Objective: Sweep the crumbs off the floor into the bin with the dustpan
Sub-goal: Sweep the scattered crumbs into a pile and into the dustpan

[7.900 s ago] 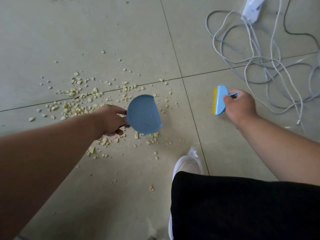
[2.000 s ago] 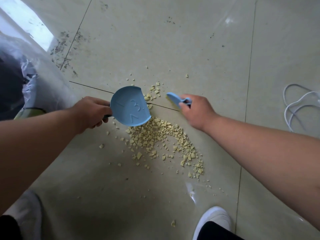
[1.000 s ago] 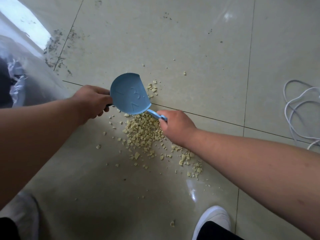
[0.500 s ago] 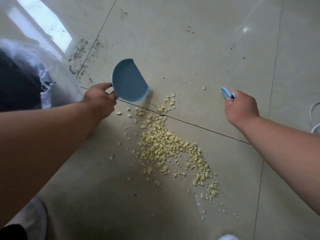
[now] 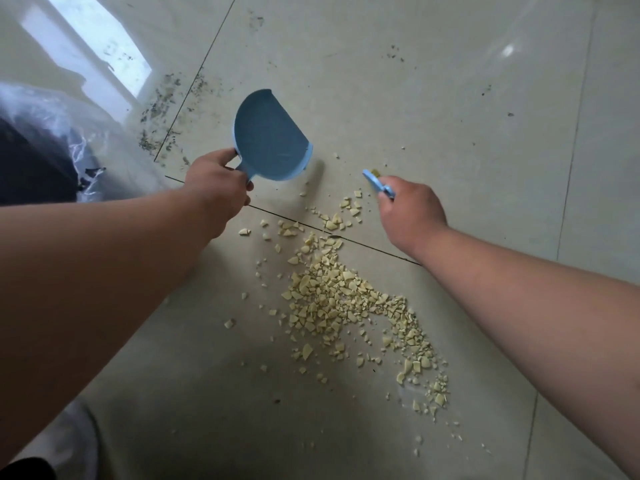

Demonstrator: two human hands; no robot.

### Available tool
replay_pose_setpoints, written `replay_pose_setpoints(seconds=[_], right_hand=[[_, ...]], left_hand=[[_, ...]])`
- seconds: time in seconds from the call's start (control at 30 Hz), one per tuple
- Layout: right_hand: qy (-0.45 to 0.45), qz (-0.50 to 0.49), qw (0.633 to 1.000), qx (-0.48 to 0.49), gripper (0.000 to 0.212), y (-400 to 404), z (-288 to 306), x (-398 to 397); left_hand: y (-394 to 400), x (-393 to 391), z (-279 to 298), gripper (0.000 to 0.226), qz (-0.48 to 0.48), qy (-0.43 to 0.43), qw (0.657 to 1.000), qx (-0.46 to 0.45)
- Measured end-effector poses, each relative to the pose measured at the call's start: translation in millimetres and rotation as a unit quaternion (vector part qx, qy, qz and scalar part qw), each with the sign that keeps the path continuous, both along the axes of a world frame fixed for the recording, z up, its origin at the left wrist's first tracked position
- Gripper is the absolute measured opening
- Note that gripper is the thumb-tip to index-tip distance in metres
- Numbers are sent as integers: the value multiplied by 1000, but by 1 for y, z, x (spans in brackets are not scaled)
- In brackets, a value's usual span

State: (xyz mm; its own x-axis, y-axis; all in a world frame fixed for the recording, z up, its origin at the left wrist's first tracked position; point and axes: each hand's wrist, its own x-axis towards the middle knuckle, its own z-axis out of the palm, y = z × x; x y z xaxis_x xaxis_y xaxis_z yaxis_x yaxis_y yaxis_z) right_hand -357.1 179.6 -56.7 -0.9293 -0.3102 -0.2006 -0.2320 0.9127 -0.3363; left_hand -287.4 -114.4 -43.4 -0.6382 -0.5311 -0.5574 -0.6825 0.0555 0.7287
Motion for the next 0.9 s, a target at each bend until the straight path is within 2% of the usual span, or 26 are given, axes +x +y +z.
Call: replay_pose_setpoints(seconds=[0.17,0.4,0.53,0.67,0.73,0.77,0.83,0.9], right_hand=[[-17,110,994,-18,36,-26,7,34],[-76,192,978,-16,35,-25,23,76],[-102,265,959,2,31,-19,22,106],[-139,313,940,12,40,-13,23,132],[-132,286,949,-18,38,-10,30,137],[-132,242,960,-46,37,-7,33,135],[-141,86,977,-133,32,0,41,123],[-148,-121,957,-219,22,7,41,101]], left_hand=[[0,1,6,53,2,14,1000,8],[7,14,11,50,-8,23,1000,8],[8,23,16,49,-3,25,1000,6],[7,32,23,48,7,26,1000,-5],[7,37,26,47,14,28,999,-9],[7,39,27,47,18,27,999,-11],[7,42,27,48,27,24,999,-9],[7,43,26,51,44,21,999,-6]])
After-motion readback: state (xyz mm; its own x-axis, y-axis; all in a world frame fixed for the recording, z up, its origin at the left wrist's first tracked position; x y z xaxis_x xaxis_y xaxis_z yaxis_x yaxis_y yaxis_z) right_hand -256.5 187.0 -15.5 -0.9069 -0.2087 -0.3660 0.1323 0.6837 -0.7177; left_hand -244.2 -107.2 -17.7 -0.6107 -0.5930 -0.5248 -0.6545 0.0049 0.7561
